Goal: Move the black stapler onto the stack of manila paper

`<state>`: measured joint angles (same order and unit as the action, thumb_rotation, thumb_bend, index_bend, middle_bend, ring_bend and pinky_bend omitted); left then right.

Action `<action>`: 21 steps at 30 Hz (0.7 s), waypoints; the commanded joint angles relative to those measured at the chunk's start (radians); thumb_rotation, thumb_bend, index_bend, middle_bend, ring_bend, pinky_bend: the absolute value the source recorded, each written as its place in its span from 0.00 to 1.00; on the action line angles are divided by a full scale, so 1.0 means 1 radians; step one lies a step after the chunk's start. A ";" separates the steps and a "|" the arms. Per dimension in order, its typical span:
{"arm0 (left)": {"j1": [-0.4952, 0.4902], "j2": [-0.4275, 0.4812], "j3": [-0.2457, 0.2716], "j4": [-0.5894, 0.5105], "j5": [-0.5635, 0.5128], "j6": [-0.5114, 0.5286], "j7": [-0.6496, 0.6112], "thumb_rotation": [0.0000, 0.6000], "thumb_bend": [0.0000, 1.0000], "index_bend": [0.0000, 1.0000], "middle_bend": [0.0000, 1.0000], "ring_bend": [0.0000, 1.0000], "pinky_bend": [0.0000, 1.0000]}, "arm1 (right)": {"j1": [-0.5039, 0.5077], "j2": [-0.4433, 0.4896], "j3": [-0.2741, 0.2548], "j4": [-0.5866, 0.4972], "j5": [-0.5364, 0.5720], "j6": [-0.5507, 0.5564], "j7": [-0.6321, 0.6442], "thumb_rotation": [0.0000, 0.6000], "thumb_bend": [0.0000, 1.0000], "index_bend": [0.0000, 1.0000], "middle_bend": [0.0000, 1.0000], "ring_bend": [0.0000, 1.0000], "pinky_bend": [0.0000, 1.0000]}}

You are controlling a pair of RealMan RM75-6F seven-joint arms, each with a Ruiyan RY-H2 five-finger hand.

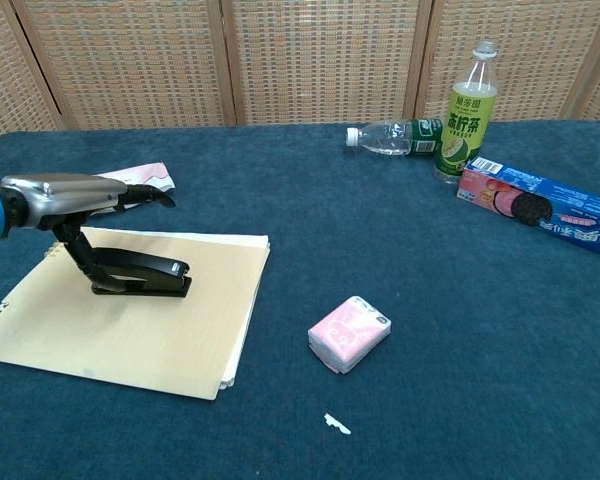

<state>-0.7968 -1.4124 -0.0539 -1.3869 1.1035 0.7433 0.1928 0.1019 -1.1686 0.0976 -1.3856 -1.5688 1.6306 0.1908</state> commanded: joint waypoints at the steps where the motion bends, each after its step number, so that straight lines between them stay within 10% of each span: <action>1: 0.032 0.053 -0.028 -0.053 0.036 0.057 -0.069 1.00 0.00 0.00 0.00 0.00 0.01 | -0.002 0.002 0.000 -0.005 -0.003 0.003 0.000 1.00 0.00 0.00 0.00 0.00 0.00; 21: 0.506 0.307 0.037 -0.384 0.086 0.701 -0.143 1.00 0.00 0.00 0.00 0.00 0.00 | -0.018 0.058 -0.012 -0.108 0.039 -0.052 -0.078 1.00 0.00 0.00 0.00 0.00 0.00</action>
<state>-0.3301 -1.1252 -0.0398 -1.7277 1.2070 1.4130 0.0316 0.0836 -1.1140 0.0866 -1.4877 -1.5323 1.5824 0.1186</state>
